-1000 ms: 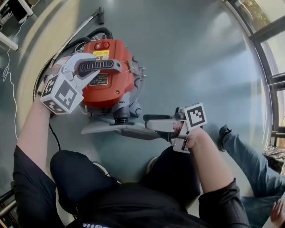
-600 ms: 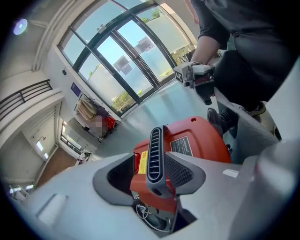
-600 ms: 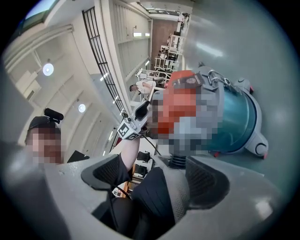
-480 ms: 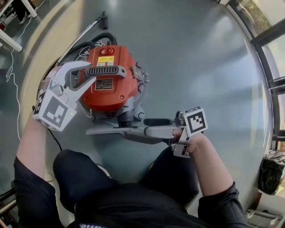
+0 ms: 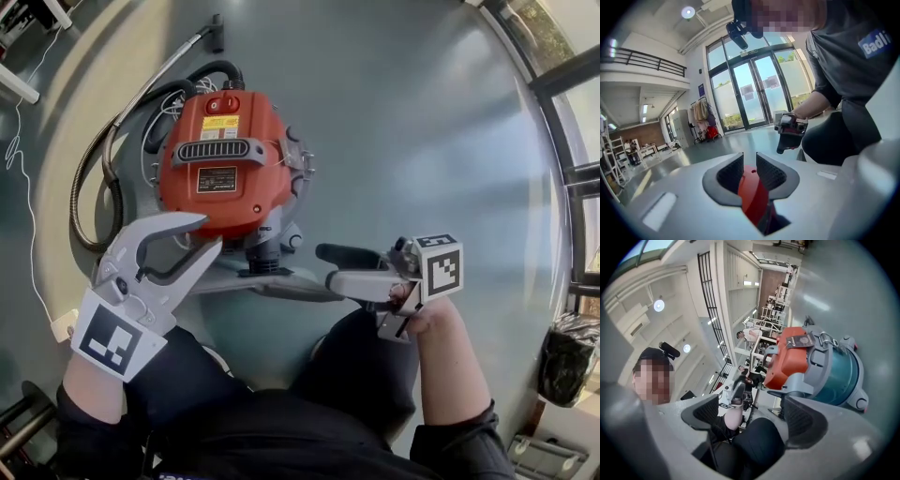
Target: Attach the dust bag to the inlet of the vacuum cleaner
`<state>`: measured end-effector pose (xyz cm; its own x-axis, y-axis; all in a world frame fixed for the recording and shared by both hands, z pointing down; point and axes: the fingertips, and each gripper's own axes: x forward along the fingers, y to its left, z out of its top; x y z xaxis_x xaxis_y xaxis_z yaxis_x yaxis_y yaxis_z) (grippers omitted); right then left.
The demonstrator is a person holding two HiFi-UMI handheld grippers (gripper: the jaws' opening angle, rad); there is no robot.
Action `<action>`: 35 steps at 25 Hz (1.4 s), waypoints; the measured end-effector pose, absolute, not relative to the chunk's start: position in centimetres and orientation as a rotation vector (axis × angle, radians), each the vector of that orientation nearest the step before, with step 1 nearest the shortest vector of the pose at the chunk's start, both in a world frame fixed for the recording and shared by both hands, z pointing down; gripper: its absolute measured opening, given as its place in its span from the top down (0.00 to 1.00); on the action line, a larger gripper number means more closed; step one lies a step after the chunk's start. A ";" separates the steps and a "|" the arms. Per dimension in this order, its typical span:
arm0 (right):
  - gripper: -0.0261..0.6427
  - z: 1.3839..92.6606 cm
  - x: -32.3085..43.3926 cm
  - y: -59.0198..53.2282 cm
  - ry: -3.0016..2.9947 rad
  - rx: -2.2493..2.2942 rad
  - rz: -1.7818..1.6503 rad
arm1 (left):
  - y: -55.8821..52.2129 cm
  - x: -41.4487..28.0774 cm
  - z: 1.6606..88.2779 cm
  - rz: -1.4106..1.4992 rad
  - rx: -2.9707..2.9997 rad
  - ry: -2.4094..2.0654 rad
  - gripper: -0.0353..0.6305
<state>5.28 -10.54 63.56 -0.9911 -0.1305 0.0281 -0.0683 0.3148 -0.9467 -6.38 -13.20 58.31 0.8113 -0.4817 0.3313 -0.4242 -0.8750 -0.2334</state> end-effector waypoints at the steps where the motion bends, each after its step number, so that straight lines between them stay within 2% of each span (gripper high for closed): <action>1: 0.33 63.3 5.2 -10.8 2.507 -0.200 -1.786 | -12.9 -6.1 58.4 -0.575 -2.855 0.716 0.79; 9: 0.33 62.5 3.6 -11.1 2.564 -0.291 -1.769 | -12.3 -4.7 57.5 -0.509 -3.021 0.766 0.77; 16: 0.34 58.5 0.7 -10.4 2.595 -0.316 -1.718 | -11.5 -6.4 54.8 -0.596 -3.110 0.906 0.77; 22: 0.40 53.8 -0.6 -8.5 2.642 -0.381 -1.705 | -9.1 -7.2 49.4 -0.625 -3.149 1.012 0.77; 35: 0.42 40.3 -1.0 -2.6 2.692 -0.455 -1.708 | -2.6 -9.4 35.5 -0.647 -3.189 1.128 0.77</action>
